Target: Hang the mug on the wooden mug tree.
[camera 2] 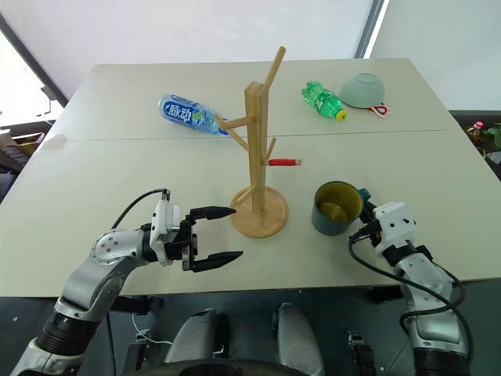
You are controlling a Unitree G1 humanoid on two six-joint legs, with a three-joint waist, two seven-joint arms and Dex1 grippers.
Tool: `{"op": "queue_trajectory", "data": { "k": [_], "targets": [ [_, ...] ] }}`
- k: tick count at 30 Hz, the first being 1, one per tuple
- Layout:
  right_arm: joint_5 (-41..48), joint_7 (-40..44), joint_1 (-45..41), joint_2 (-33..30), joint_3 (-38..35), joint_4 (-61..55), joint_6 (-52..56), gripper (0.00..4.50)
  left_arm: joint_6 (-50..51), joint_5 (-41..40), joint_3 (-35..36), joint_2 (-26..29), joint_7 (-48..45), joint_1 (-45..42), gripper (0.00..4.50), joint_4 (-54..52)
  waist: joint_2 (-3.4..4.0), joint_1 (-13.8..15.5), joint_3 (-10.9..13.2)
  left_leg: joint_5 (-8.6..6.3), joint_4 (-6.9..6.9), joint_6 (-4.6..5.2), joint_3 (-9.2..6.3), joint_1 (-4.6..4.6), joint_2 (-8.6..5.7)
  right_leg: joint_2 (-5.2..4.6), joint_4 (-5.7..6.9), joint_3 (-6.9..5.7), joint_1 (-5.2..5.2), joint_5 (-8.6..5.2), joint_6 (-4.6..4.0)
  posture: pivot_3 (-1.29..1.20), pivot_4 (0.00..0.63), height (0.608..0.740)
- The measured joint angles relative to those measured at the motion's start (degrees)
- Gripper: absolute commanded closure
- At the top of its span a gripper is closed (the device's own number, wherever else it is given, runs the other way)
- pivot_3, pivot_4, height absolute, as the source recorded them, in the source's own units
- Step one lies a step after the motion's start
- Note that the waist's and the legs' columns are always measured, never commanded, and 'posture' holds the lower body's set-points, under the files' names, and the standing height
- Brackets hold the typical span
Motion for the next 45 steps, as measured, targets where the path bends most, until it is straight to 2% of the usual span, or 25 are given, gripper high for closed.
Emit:
{"op": "queue_trajectory", "data": {
  "k": [2, 4, 8, 14, 26, 33, 40, 41, 42, 45],
  "targets": [
    [-0.7, 3.4, 0.3, -4.7, 0.2, -5.7, -0.1, 4.40, -0.2, 0.2, 0.8, 0.2, -0.3, -1.0, 0.00, 1.6, -0.02, -0.1, 0.0, 0.00, 0.14, 0.00, -0.03, 0.00, 0.02, 0.06, 0.05, -0.03, 0.02, 0.00, 0.00, 0.00, 0.150, 0.740],
    [-0.2, 5.0, -0.5, -6.6, 0.3, -9.4, 1.3, 4.40, -0.4, 0.3, 1.0, 0.3, -0.5, -1.3, 0.00, 2.3, -0.08, 0.0, 0.0, 0.00, 0.24, 0.00, -0.04, 0.02, 0.03, 0.07, 0.06, -0.13, 0.14, 0.00, 0.00, 0.00, 0.150, 0.740],
    [2.2, 7.3, -6.6, -11.5, 0.1, -15.7, 7.7, 4.40, -0.6, 0.6, 1.3, 0.3, -0.8, -2.7, 0.00, 3.5, -0.13, 0.1, 0.1, 0.00, 0.36, 0.00, -0.15, 0.00, 0.02, 0.04, 0.05, -0.08, 0.17, 0.01, -0.01, 0.00, 0.150, 0.740],
    [4.0, 8.9, -18.9, -14.6, 1.3, -18.9, 16.2, 4.40, -0.6, 0.2, 3.0, 0.9, -1.5, -3.3, 0.00, 3.9, -0.17, 0.2, 0.1, -0.01, 0.32, 0.01, -0.18, -0.08, 0.01, -0.01, -0.01, -0.10, 0.17, 0.01, -0.01, 0.00, 0.150, 0.740],
    [4.0, 12.8, -25.0, -15.4, 6.0, -18.3, 20.0, 4.40, 2.6, -3.5, 7.1, 1.1, 0.7, -4.3, 0.00, 2.9, -0.19, 0.1, 0.1, -0.02, 0.30, 0.02, -0.18, -0.10, 0.01, -0.07, -0.04, -0.10, 0.17, 0.01, 0.00, 0.00, 0.150, 0.740],
    [3.1, 13.3, -29.6, -15.5, 9.9, -17.5, 23.9, 4.40, 11.3, -13.2, 12.6, 4.8, 0.8, -6.3, 0.00, -1.2, -0.20, 0.0, 0.1, -0.02, 0.30, 0.02, -0.19, -0.10, 0.02, -0.05, -0.01, -0.11, 0.14, 0.01, 0.00, 0.00, 0.150, 0.740],
    [1.7, 13.3, -31.9, -15.0, 13.3, -15.8, 25.9, 4.40, 15.7, -18.1, 14.8, 6.9, 0.8, -7.7, 0.00, -3.7, -0.20, 0.1, 0.1, -0.02, 0.30, 0.02, -0.18, -0.11, 0.00, -0.07, -0.03, -0.11, 0.15, 0.01, 0.00, 0.00, 0.150, 0.740],
    [1.7, 13.3, -32.1, -14.8, 13.4, -15.7, 26.3, 3.82, 16.0, -18.2, 14.8, 6.9, 0.8, -7.8, 0.00, -4.0, -0.20, 0.1, 0.1, -0.01, 0.30, 0.02, -0.17, -0.11, 0.00, -0.07, -0.03, -0.11, 0.15, 0.01, 0.00, 0.00, 0.150, 0.740],
    [1.7, 13.3, -32.3, -14.6, 13.6, -15.7, 26.5, 3.56, 16.1, -18.2, 14.8, 6.8, 0.9, -7.8, 0.00, -4.1, -0.20, 0.1, 0.1, -0.02, 0.30, 0.02, -0.18, -0.11, 0.00, -0.07, -0.03, -0.11, 0.14, 0.01, 0.00, 0.00, 0.150, 0.740],
    [1.6, 13.2, -33.1, -14.4, 13.6, -15.7, 27.0, 2.29, 16.2, -18.2, 14.7, 6.7, 1.3, -7.8, 0.00, -4.1, -0.20, 0.1, 0.1, -0.02, 0.30, 0.02, -0.18, -0.11, 0.00, -0.06, -0.03, -0.11, 0.14, 0.01, 0.00, 0.00, 0.150, 0.740]
  ]
}}
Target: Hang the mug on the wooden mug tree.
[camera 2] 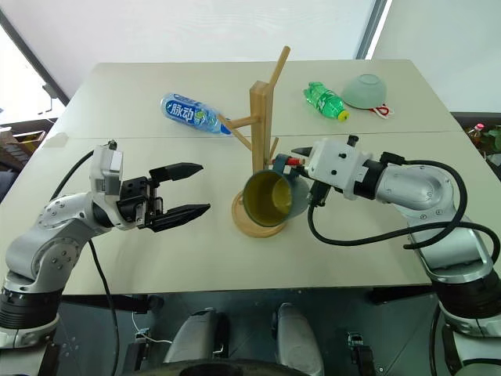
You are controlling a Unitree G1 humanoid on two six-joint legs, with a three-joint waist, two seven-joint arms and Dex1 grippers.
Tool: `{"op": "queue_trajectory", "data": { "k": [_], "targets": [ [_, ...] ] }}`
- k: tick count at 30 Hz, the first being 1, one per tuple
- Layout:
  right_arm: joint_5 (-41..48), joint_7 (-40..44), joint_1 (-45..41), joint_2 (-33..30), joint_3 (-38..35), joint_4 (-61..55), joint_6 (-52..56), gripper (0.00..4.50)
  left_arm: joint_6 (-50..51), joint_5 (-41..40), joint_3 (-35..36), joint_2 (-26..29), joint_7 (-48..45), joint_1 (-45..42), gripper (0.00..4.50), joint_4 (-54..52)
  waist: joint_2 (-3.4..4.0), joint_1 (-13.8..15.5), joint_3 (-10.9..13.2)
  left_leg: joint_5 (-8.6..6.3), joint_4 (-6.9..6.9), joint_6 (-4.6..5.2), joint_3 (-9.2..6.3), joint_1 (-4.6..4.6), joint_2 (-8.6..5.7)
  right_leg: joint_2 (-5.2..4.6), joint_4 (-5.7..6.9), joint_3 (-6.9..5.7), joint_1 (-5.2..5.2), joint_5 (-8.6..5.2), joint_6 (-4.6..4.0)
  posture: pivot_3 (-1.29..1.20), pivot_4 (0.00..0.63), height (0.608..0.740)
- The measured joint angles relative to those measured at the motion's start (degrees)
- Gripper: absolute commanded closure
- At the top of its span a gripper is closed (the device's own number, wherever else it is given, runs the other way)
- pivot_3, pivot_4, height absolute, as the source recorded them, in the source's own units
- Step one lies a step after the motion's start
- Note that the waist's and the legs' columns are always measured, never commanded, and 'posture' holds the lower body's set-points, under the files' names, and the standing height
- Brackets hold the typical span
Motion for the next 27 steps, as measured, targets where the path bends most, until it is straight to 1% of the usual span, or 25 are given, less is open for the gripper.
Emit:
{"op": "queue_trajectory", "data": {
  "k": [3, 4, 7, 9, 10, 12, 15, 18, 21, 23, 27],
  "targets": [
    [0.6, 0.4, -0.2, -0.5, -0.8, -0.4, 0.6, 2.29, -0.1, 0.3, 0.0, -0.2, 0.8, 0.0, 0.00, 0.0, 0.00, 0.0, 0.0, 0.00, 0.00, 0.00, 0.00, -0.01, 0.00, 0.00, 0.00, 0.00, 0.00, 0.00, 0.00, 0.00, 0.150, 0.740],
    [1.4, 0.7, -0.1, -0.9, -2.1, -0.9, 1.3, 2.29, -0.3, 0.6, 0.0, -0.5, 1.2, 0.0, 0.00, 0.2, 0.00, 0.1, 0.0, 0.00, 0.00, 0.00, 0.00, -0.01, 0.00, -0.01, 0.00, 0.00, 0.00, 0.00, 0.00, 0.00, 0.150, 0.740],
    [5.6, 1.1, 0.8, -1.2, -8.7, -2.4, 3.6, 2.29, -0.4, 1.8, 0.2, -2.2, 3.9, 0.0, 0.00, 2.2, -0.01, 0.2, 0.0, 0.00, 0.00, 0.00, -0.01, 0.00, 0.00, -0.01, -0.03, 0.00, 0.04, 0.00, 0.01, 0.00, 0.150, 0.740],
    [9.6, 1.2, 4.5, -0.4, -14.4, -3.0, 5.3, 2.29, -0.9, 3.6, 0.8, -3.6, 7.3, 0.1, 0.00, 4.8, -0.07, 0.3, 0.0, 0.00, 0.00, 0.00, -0.06, 0.01, 0.00, -0.01, -0.05, -0.03, 0.10, 0.00, 0.01, 0.00, 0.150, 0.740],
    [11.4, 1.1, 6.5, 0.8, -16.8, -2.9, 6.3, 2.29, -1.3, 4.4, 1.7, -4.2, 8.9, 0.5, 0.00, 6.3, -0.13, 0.2, 0.0, 0.00, 0.00, 0.00, -0.06, 0.01, 0.01, 0.00, -0.06, -0.03, 0.10, 0.01, 0.01, 0.00, 0.150, 0.740],
    [15.7, 0.3, 12.1, 5.8, -21.6, -1.7, 7.5, 2.29, -3.0, 6.8, 3.3, -6.1, 12.6, 0.9, 0.00, 9.4, -0.22, 0.2, -0.1, 0.00, -0.01, 0.01, -0.09, 0.04, 0.01, 0.02, -0.08, -0.04, 0.15, 0.01, 0.02, 0.00, 0.150, 0.740],
    [18.2, -2.4, 18.0, 14.4, -24.3, 3.8, 5.8, 2.29, -6.5, 10.5, 5.6, -8.8, 18.0, 2.3, 0.00, 14.2, -0.20, 0.0, -0.1, 0.00, -0.02, 0.00, -0.01, 0.11, 0.02, -0.02, -0.03, 0.02, 0.16, 0.02, 0.02, 0.00, 0.150, 0.740],
    [17.0, -5.2, 21.7, 20.7, -24.2, 10.7, 0.4, 2.29, -9.7, 14.8, 7.2, -11.0, 23.5, 4.6, 0.00, 19.0, -0.17, -0.2, -0.1, 0.00, -0.01, 0.00, 0.03, 0.12, 0.02, -0.02, 0.06, 0.04, 0.09, 0.03, 0.03, 0.00, 0.150, 0.740],
    [15.1, -8.2, 21.8, 26.3, -23.9, 17.0, -6.3, 2.29, -12.9, 18.4, 8.4, -13.1, 28.3, 6.7, 0.00, 21.7, -0.17, -0.2, -0.1, 0.00, -0.01, -0.01, 0.02, 0.12, 0.05, -0.02, 0.10, 0.03, 0.08, 0.03, 0.02, 0.00, 0.150, 0.740],
    [13.6, -8.9, 21.9, 27.9, -23.0, 20.5, -9.7, 2.29, -14.6, 20.2, 9.0, -13.8, 30.7, 7.7, 0.00, 23.2, -0.16, -0.1, -0.1, 0.00, -0.01, -0.01, 0.01, 0.12, 0.06, -0.02, 0.11, 0.04, 0.07, 0.03, 0.02, 0.00, 0.150, 0.740],
    [12.1, -9.5, 21.1, 29.7, -20.4, 26.2, -13.8, 2.29, -16.6, 21.7, 9.1, -14.5, 32.5, 9.9, 0.00, 23.7, -0.14, -0.1, -0.1, 0.00, -0.01, -0.01, 0.02, 0.10, 0.08, -0.12, 0.10, 0.03, 0.06, 0.03, 0.02, 0.00, 0.150, 0.740]
  ]
}}
